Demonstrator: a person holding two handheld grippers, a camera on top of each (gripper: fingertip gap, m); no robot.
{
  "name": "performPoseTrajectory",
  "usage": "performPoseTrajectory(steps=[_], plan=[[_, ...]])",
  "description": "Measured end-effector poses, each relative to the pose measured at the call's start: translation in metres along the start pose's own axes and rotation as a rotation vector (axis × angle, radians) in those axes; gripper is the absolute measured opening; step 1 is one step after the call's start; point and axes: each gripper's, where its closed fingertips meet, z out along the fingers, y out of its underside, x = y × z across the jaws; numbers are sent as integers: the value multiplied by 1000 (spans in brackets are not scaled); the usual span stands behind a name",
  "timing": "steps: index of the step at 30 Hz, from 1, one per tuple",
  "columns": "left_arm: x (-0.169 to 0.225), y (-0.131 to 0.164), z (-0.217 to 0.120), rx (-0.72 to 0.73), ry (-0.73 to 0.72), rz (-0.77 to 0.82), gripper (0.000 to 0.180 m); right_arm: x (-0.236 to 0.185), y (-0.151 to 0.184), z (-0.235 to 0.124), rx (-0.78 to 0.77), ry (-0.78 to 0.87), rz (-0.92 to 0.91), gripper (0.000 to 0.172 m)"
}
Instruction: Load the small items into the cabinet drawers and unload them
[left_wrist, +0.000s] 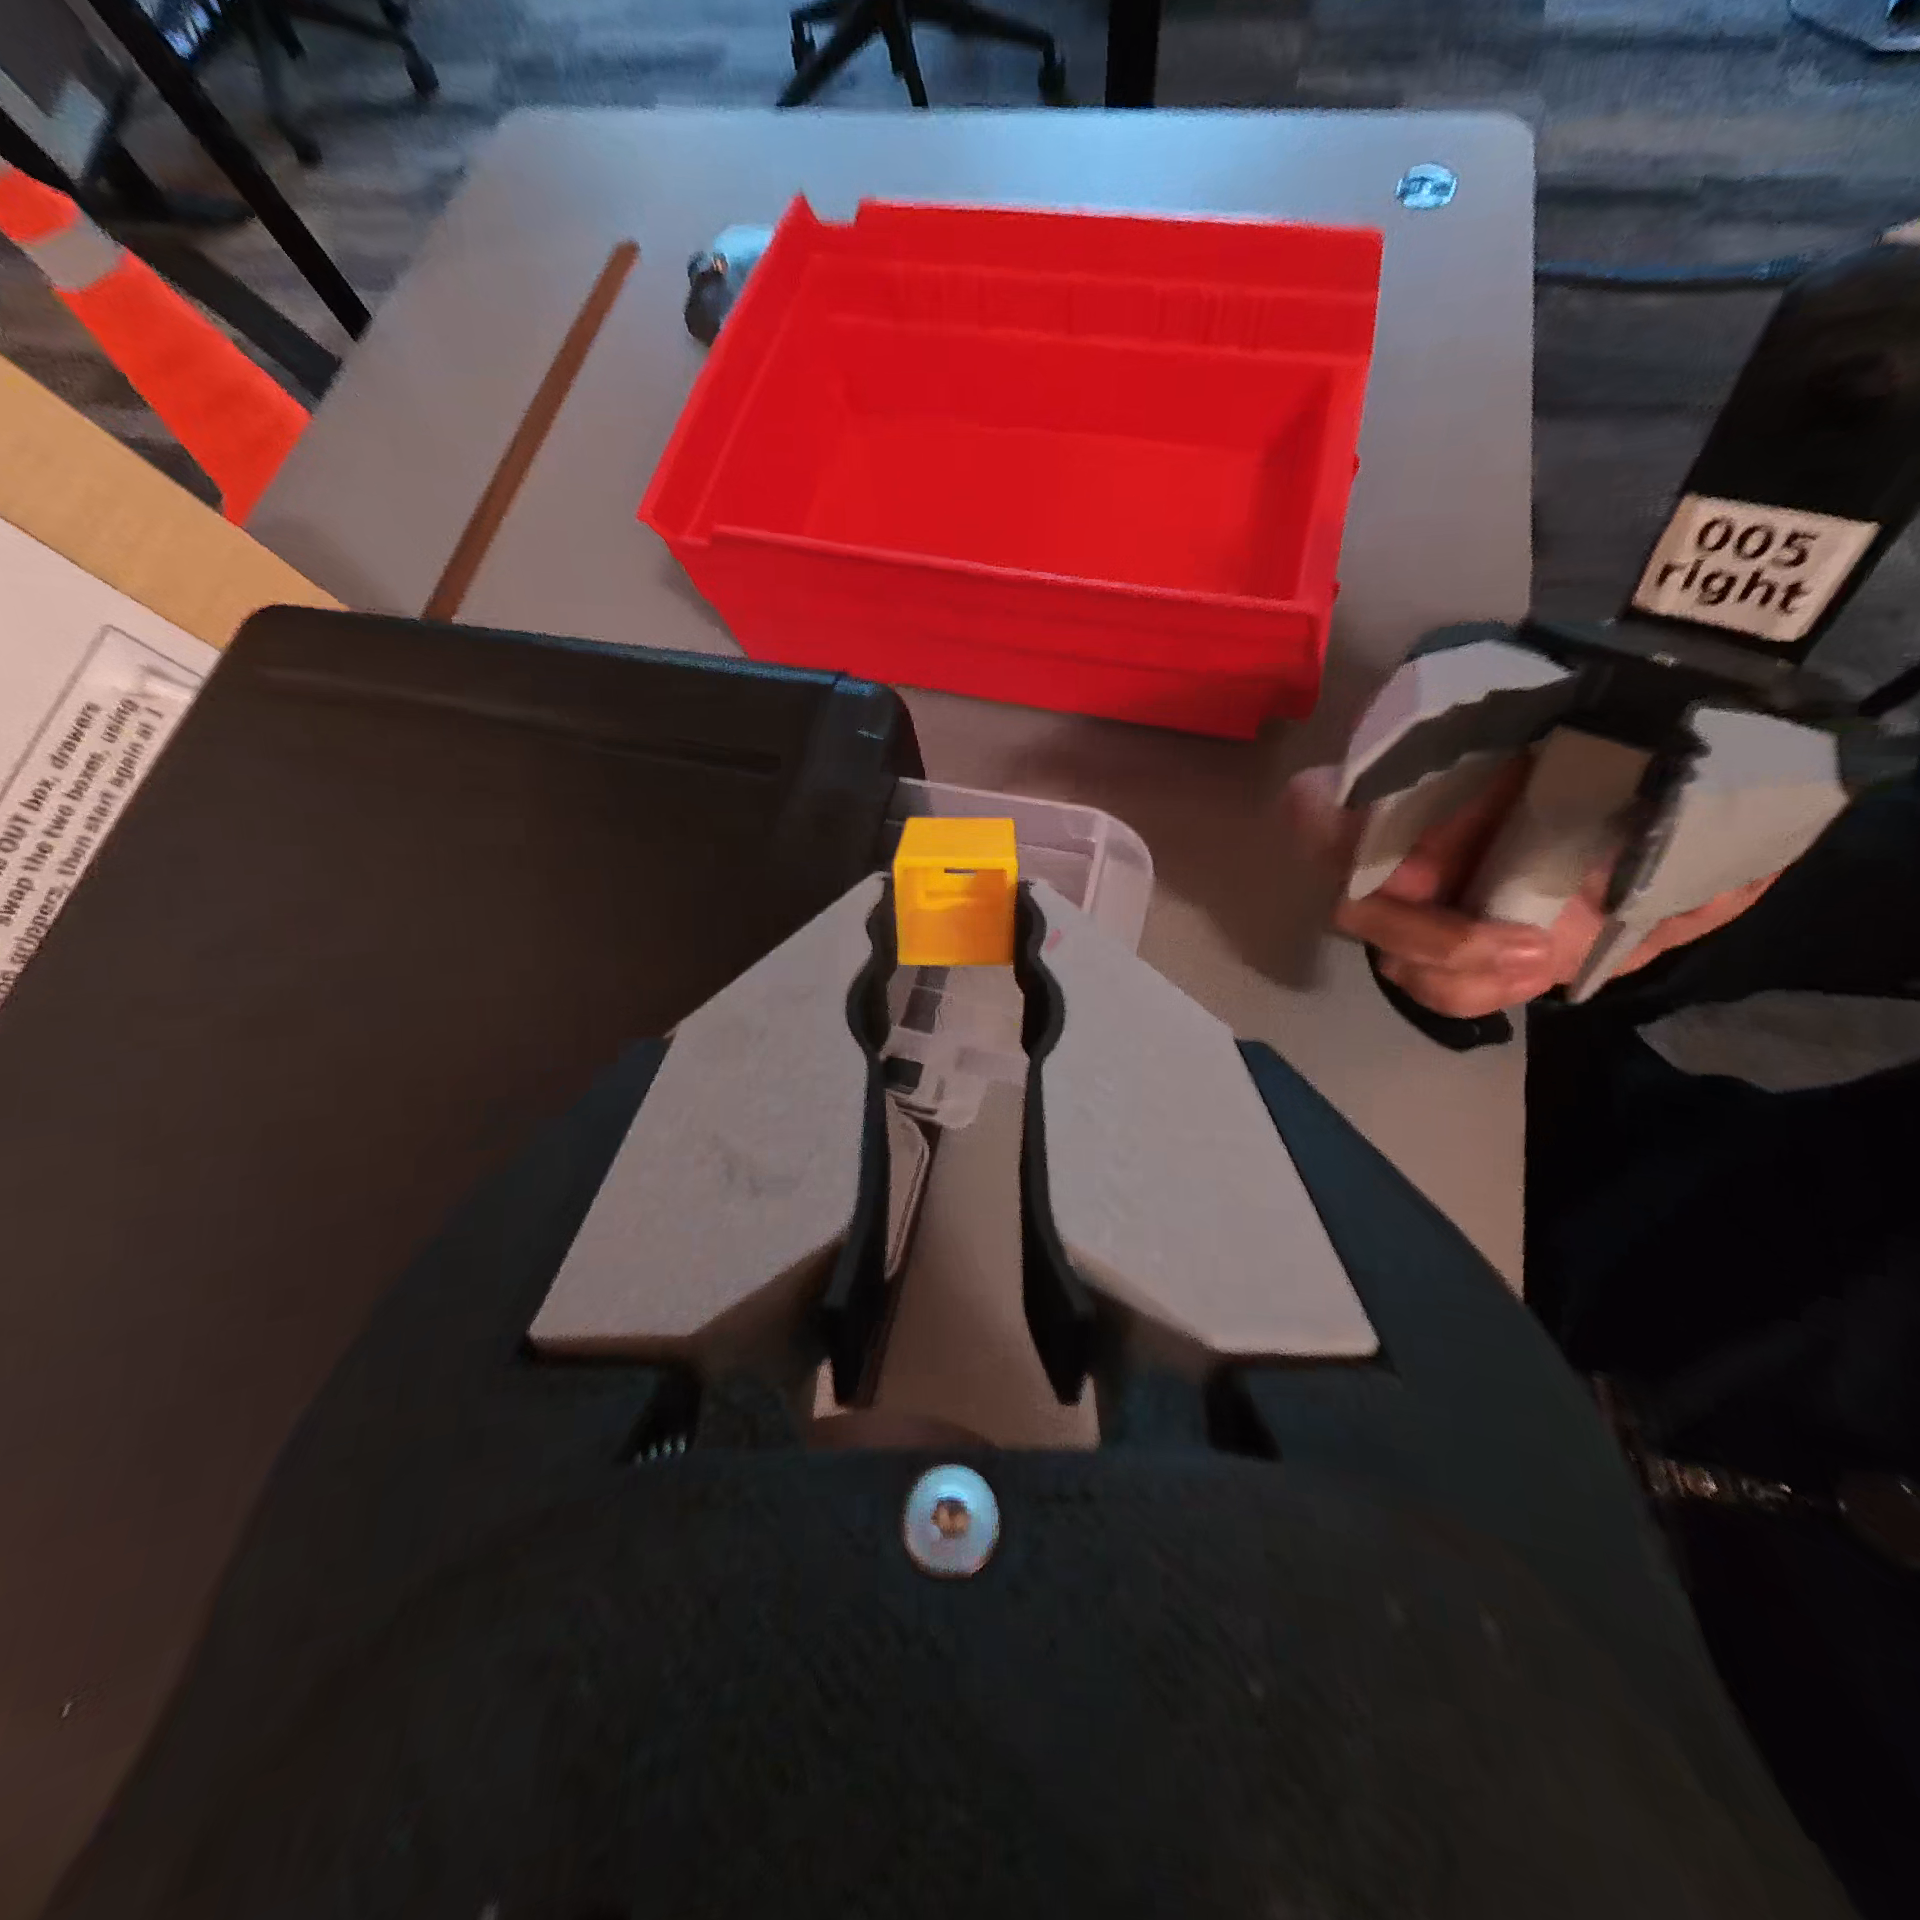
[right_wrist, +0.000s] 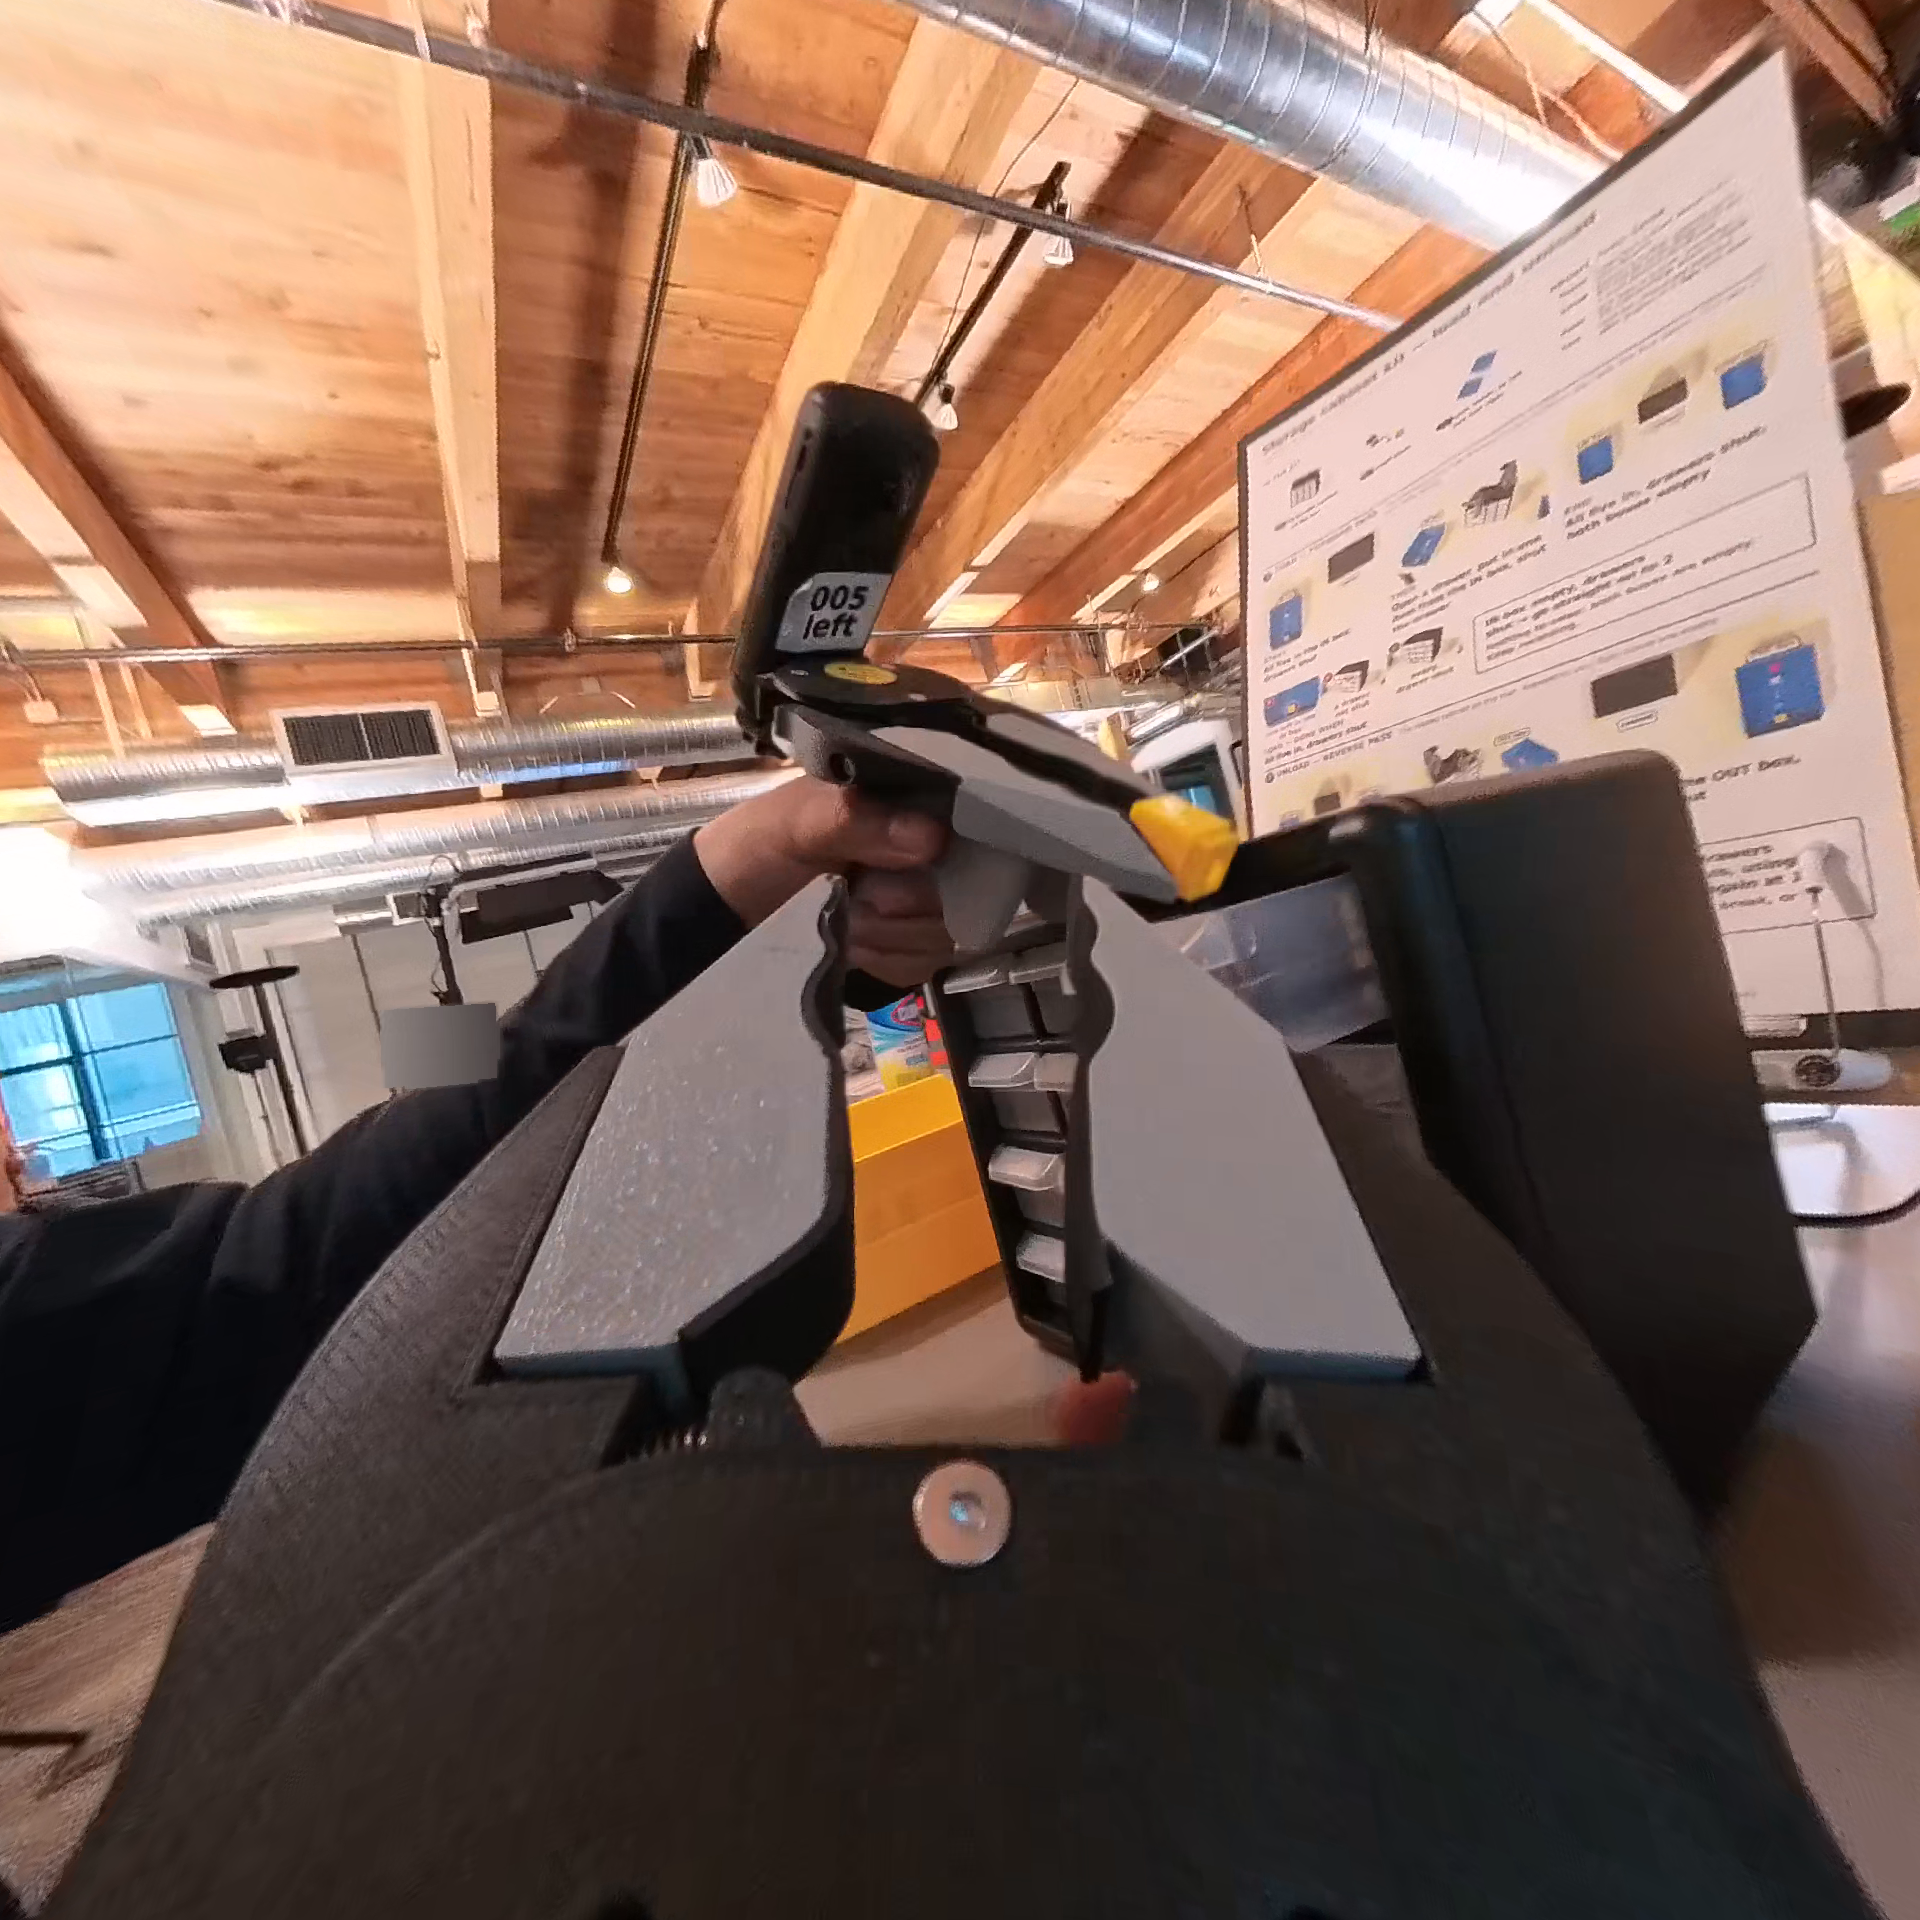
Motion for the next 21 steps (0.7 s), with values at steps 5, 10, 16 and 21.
performPoseTrajectory(steps=[5,10,16,21], plan=[[2,8,8,-102,-5,-3,20,5,-14,-7,20,18,-34,38],[2,6,11,-96,-11,-23,24,10,-19,-10,7,41,-72,38],[0,1,-2,-24,-53,-26,34,20,-2,-7,-169,132,-160,34],[3,0,-43,158,-144,-58,44,9,16,0,-418,107,-299,26]])
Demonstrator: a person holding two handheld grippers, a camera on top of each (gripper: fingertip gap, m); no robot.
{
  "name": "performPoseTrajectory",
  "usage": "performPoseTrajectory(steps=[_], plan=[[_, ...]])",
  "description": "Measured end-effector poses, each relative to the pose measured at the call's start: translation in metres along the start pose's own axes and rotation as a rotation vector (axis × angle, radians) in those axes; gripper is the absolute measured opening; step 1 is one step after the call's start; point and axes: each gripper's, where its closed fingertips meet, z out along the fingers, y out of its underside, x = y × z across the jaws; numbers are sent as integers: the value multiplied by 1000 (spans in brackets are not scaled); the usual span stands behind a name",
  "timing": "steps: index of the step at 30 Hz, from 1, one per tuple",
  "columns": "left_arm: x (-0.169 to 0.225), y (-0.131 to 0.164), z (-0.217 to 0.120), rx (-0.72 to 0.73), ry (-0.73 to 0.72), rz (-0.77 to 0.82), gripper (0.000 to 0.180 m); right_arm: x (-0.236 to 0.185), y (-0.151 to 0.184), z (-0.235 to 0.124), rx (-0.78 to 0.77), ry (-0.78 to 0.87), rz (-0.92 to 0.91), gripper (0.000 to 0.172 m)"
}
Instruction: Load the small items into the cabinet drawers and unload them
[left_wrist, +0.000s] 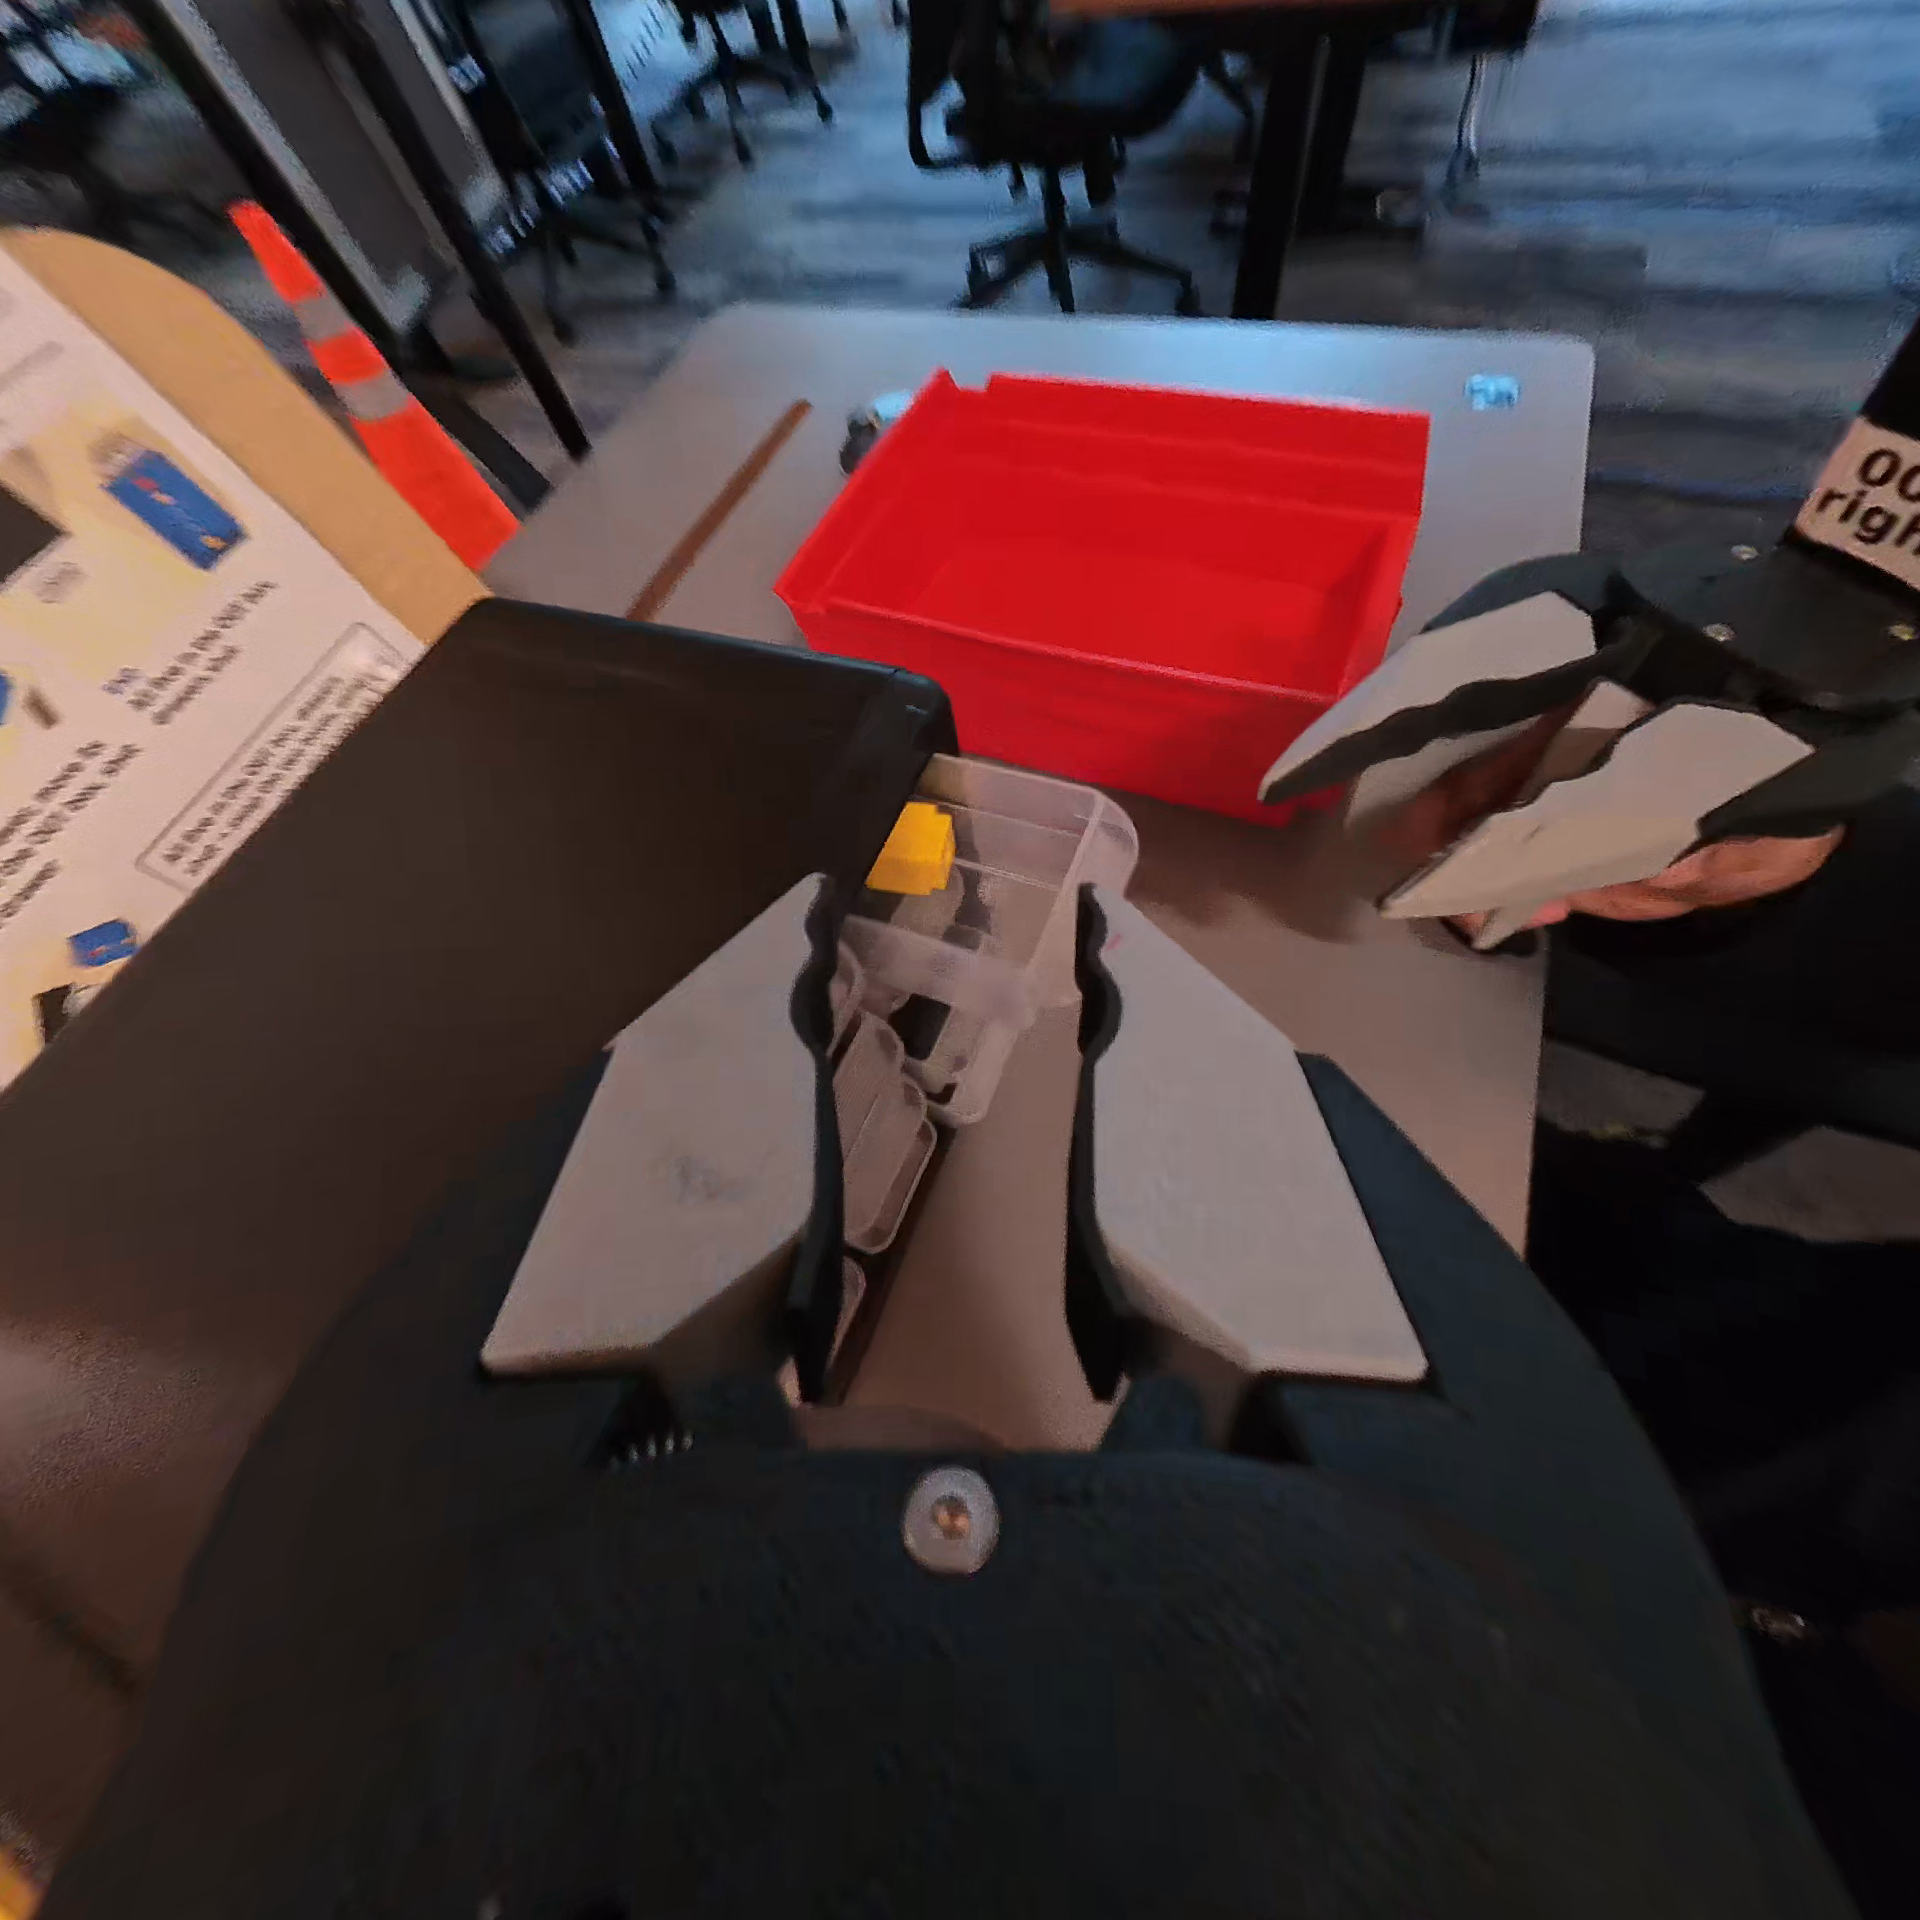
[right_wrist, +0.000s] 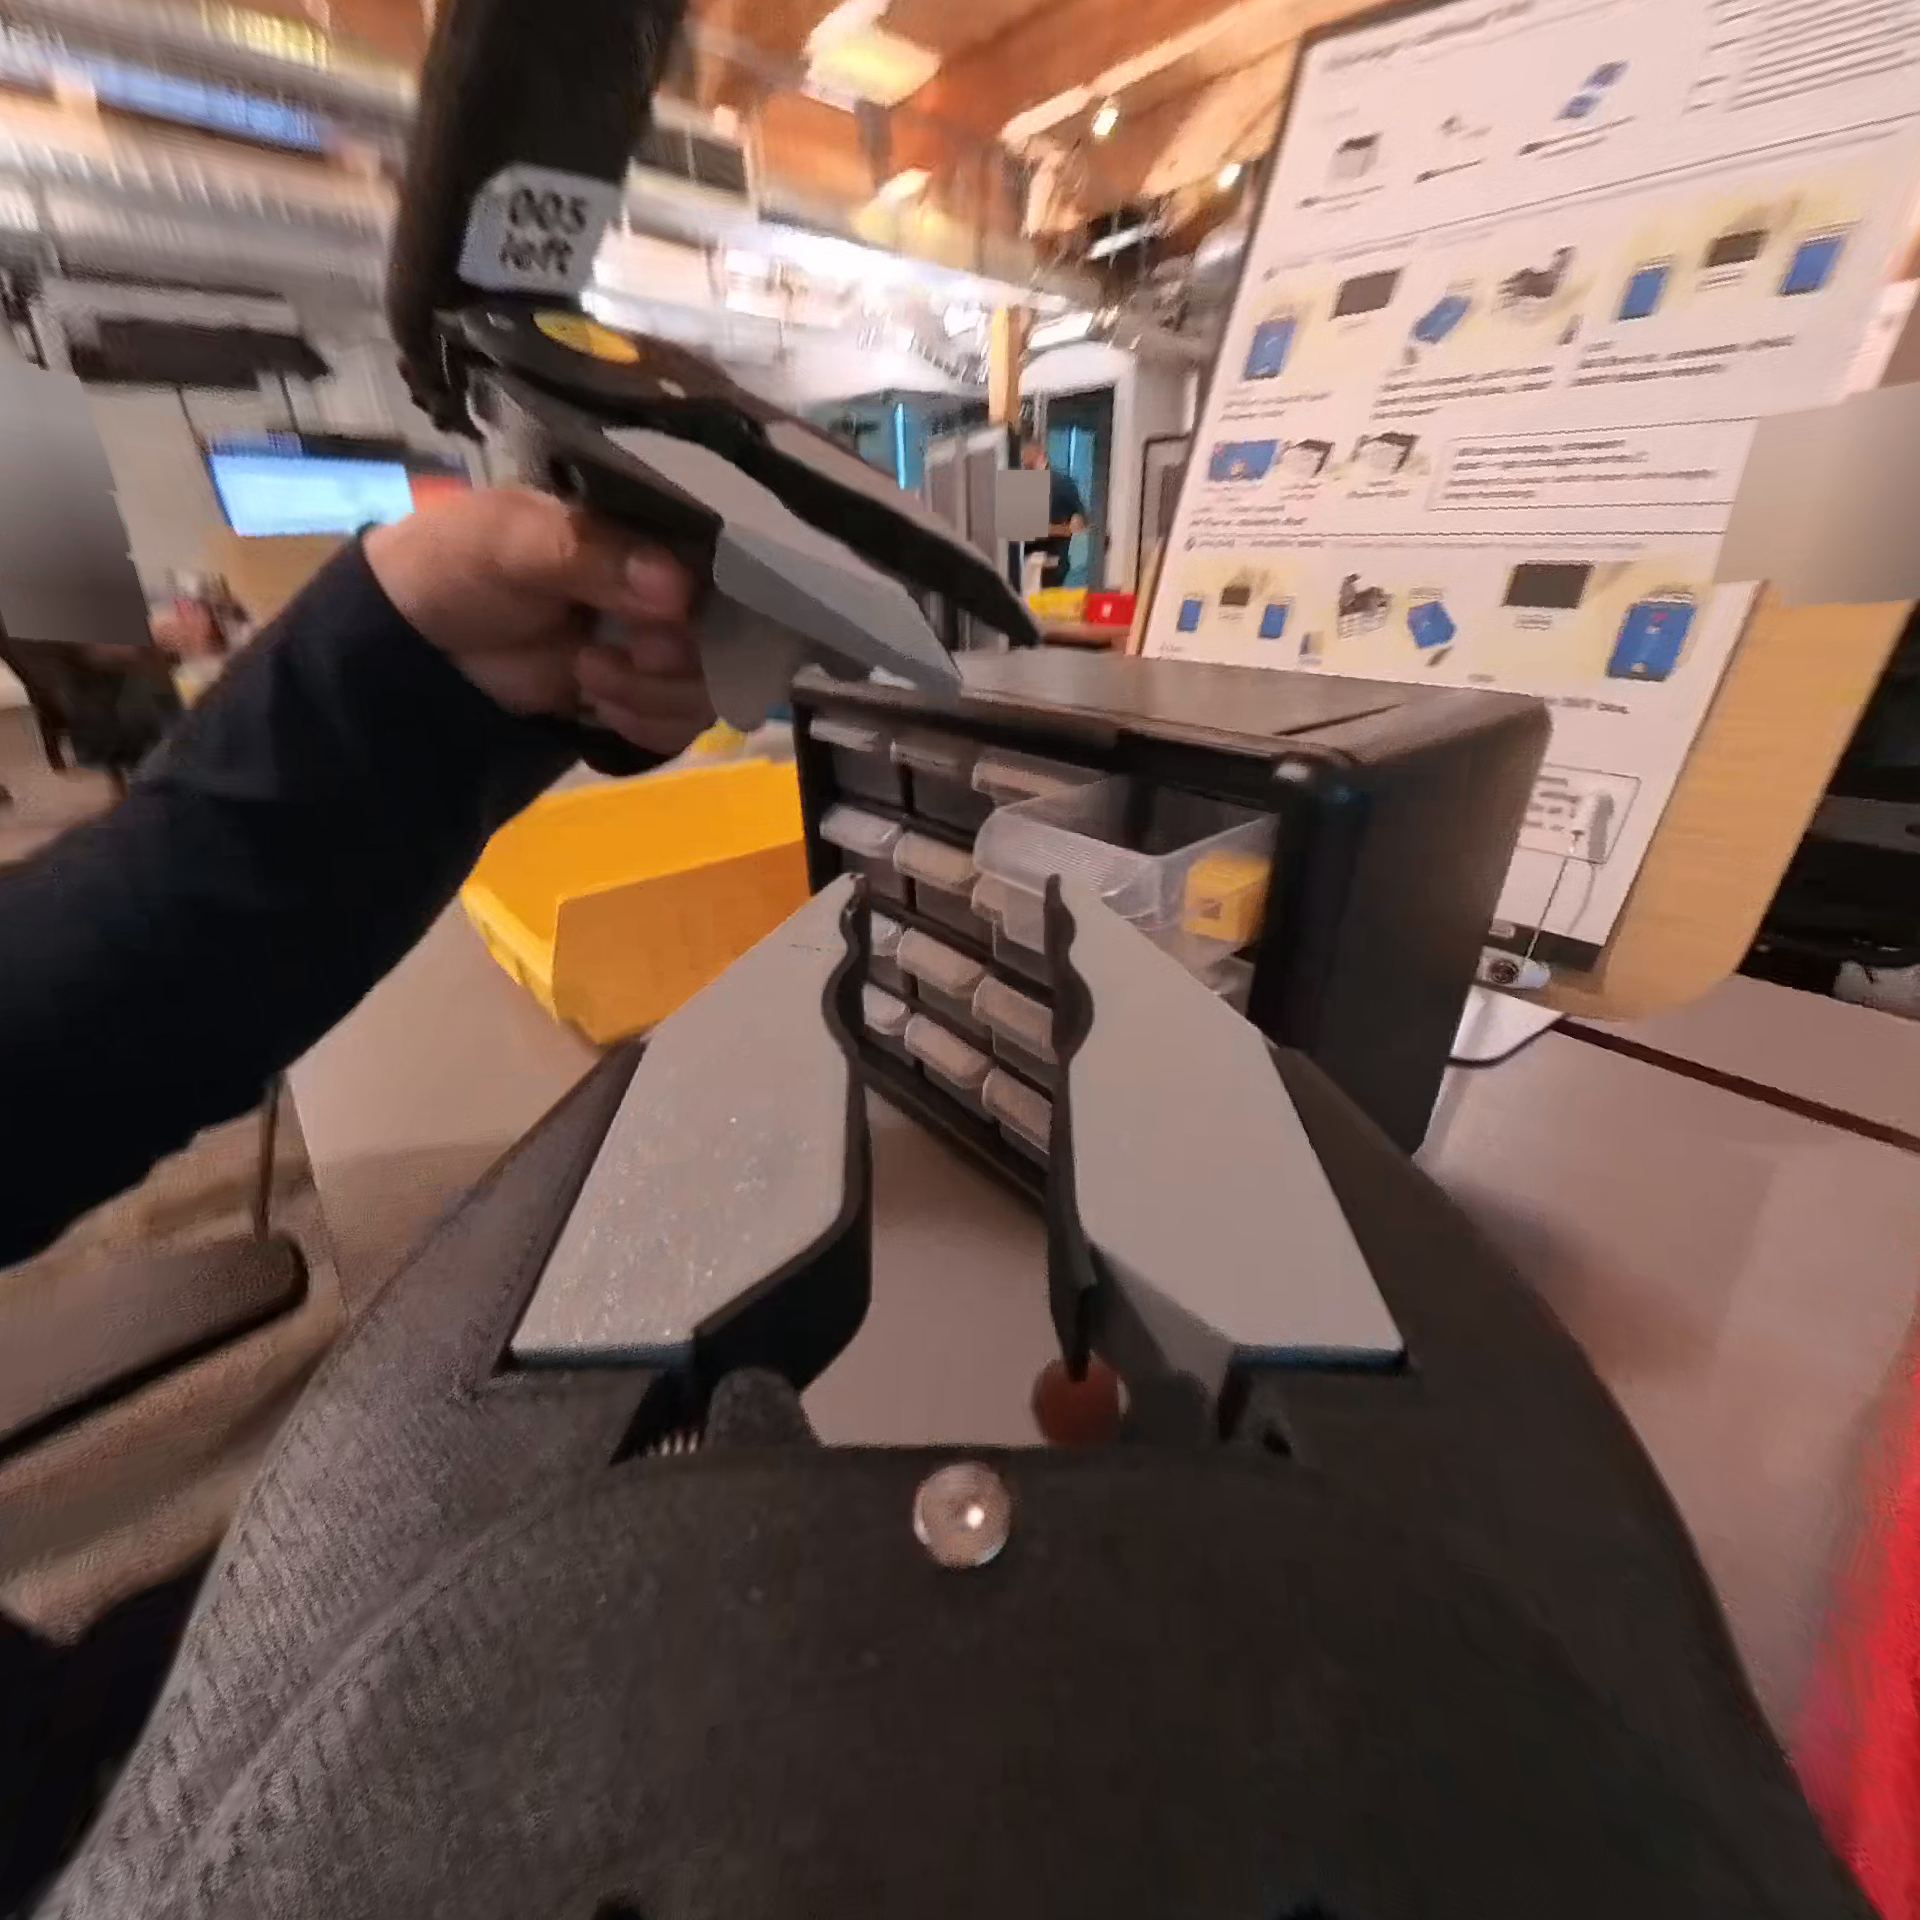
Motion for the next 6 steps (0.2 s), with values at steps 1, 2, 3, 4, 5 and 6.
performPoseTrajectory(steps=[1,2,3,4,5,6], plan=[[-2,1,-11,44,-30,-8,44,-5,2,2,-50,-16,-42,23],[-5,3,-22,89,-70,-15,44,-11,8,4,-115,-42,-88,19],[-11,6,-35,138,-121,-19,44,-17,15,5,-186,-78,-134,19],[-19,8,-48,191,-184,-23,43,-22,22,7,-255,-110,-182,17],[-30,11,-62,245,-255,-29,42,-23,28,8,-314,-116,-230,14],[-41,14,-76,300,-324,-37,37,-19,32,11,-362,-98,-279,15]])
